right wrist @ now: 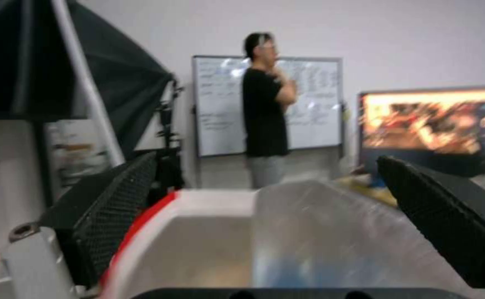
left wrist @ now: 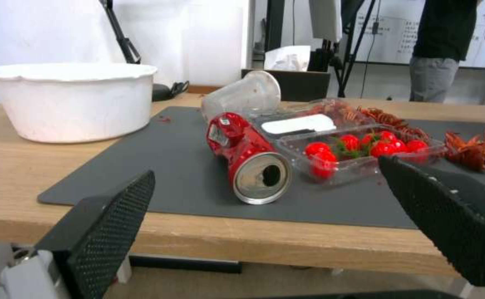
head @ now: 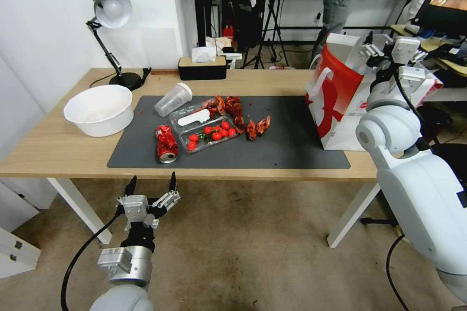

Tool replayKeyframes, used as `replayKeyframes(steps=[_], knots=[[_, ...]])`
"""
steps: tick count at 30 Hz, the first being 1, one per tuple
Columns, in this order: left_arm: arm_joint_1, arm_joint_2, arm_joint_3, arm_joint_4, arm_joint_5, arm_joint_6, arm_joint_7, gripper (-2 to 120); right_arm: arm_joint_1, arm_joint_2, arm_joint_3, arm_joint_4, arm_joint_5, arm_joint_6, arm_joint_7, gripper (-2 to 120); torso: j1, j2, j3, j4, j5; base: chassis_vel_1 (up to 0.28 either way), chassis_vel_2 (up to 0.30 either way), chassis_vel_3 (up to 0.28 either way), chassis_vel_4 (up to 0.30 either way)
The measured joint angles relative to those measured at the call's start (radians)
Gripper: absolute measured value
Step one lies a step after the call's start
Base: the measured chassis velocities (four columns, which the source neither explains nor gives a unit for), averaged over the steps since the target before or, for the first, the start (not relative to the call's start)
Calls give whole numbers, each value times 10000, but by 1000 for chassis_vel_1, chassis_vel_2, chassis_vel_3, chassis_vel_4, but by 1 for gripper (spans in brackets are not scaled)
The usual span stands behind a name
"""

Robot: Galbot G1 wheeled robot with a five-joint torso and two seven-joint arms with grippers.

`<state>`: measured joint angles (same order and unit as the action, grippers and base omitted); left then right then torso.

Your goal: Pick up the trash from the table and place it into the takeout bag.

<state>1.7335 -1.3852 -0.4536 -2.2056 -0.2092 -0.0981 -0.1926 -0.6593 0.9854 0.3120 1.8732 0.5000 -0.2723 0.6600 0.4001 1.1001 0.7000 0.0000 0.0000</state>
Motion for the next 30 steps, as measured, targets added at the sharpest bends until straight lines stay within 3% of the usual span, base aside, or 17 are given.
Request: replayKeyframes(steps=[21, 30], knots=[[-11, -3, 8, 29, -12, 0, 0, 100, -533, -62, -14, 844, 1501, 133, -368, 100, 0, 0, 0, 0, -1, 0, 0, 0, 0], [-23, 19, -16, 35, -63, -4, -1, 100, -2548, -127, 364, 2311, 2127, 1332, -2112, 100, -3, 0, -1, 0, -1, 0, 0, 0, 0]])
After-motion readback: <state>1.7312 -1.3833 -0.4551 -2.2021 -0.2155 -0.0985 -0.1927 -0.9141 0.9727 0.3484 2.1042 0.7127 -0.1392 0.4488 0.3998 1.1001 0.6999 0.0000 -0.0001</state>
